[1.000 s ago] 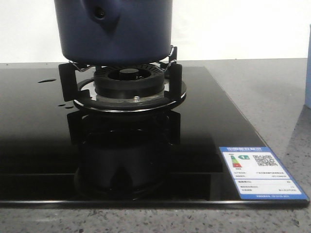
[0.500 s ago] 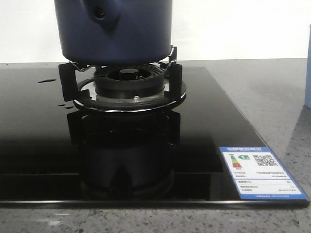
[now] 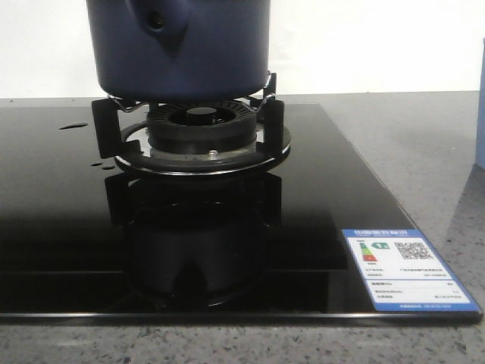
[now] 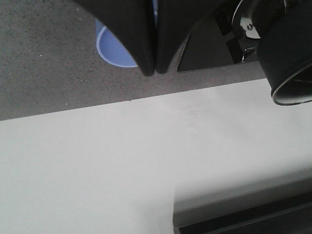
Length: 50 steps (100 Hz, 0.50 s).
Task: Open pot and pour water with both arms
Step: 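Lower the glass lid onto the saucepan with the left gripper and release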
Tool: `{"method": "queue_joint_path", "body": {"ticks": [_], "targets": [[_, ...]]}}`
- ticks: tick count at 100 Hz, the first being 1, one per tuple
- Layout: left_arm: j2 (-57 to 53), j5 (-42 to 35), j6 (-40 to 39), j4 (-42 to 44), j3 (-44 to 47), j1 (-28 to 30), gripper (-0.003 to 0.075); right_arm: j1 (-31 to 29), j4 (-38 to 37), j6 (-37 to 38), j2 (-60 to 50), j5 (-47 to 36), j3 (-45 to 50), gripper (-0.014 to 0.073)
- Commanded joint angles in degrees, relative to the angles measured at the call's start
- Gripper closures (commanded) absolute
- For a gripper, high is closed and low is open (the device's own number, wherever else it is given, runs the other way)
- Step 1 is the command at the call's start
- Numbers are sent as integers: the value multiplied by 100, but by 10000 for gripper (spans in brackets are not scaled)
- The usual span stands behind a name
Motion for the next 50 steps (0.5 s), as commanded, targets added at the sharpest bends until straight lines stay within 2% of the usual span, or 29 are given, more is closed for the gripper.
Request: {"method": "queue_joint_path", "body": {"ticks": [1, 17, 24, 29, 41, 50], "targets": [[-219, 253, -75, -19, -189, -42, 471, -33, 18, -5, 43, -434, -209, 664], [-219, 253, -75, -103, -189, -42, 468, -33, 18, -5, 43, -426, -209, 664], [-219, 253, -75, -156, -189, -42, 441, -33, 22, -5, 43, -426, -209, 664], [-219, 253, -75, -168, -189, -42, 386, -33, 22, -5, 43, -426, -209, 664], [-219, 201, -75, -223, -189, -42, 192, -33, 22, -5, 43, -421, -209, 664], [-219, 201, -75, -439, -189, -42, 138, -33, 22, -5, 43, -421, -209, 664]]}}
